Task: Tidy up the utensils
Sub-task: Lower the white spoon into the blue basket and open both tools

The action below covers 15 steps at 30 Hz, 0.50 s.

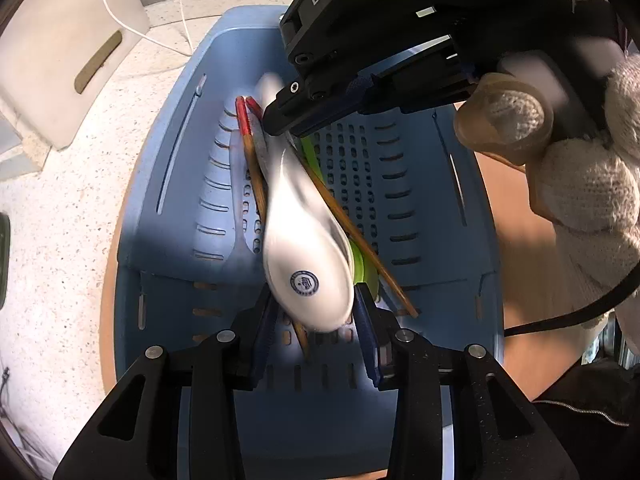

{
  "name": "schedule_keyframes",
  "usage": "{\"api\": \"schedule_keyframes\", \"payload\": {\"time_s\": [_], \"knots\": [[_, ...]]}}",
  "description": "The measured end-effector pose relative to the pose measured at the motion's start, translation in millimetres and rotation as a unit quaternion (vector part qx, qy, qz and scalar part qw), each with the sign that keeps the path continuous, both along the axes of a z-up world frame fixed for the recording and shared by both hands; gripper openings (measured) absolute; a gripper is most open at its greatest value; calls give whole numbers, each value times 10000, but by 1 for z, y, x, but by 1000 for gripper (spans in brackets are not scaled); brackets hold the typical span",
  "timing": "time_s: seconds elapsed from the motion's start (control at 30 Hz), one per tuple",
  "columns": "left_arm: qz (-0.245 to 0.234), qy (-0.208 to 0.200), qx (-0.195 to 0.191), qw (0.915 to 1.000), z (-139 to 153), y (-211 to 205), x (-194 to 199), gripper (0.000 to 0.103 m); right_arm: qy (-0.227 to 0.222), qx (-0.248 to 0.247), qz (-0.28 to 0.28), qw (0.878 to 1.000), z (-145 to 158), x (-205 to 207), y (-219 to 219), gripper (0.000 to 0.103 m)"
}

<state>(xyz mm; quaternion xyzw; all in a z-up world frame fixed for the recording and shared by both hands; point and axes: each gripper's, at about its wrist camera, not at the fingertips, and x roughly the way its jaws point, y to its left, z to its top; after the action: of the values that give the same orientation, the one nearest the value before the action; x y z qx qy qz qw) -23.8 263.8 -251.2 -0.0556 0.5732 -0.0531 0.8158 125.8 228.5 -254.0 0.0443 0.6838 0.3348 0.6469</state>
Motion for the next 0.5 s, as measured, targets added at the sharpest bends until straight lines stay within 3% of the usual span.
{"api": "schedule_keyframes", "payload": {"time_s": [0.23, 0.5], "knots": [[88, -24, 68, 9999, 2, 8, 4, 37, -136, 24, 145, 9998, 6, -1, 5, 12], [167, -114, 241, 9995, 14, 23, 0, 37, -227, 41, 101, 9997, 12, 3, -3, 26]]}}
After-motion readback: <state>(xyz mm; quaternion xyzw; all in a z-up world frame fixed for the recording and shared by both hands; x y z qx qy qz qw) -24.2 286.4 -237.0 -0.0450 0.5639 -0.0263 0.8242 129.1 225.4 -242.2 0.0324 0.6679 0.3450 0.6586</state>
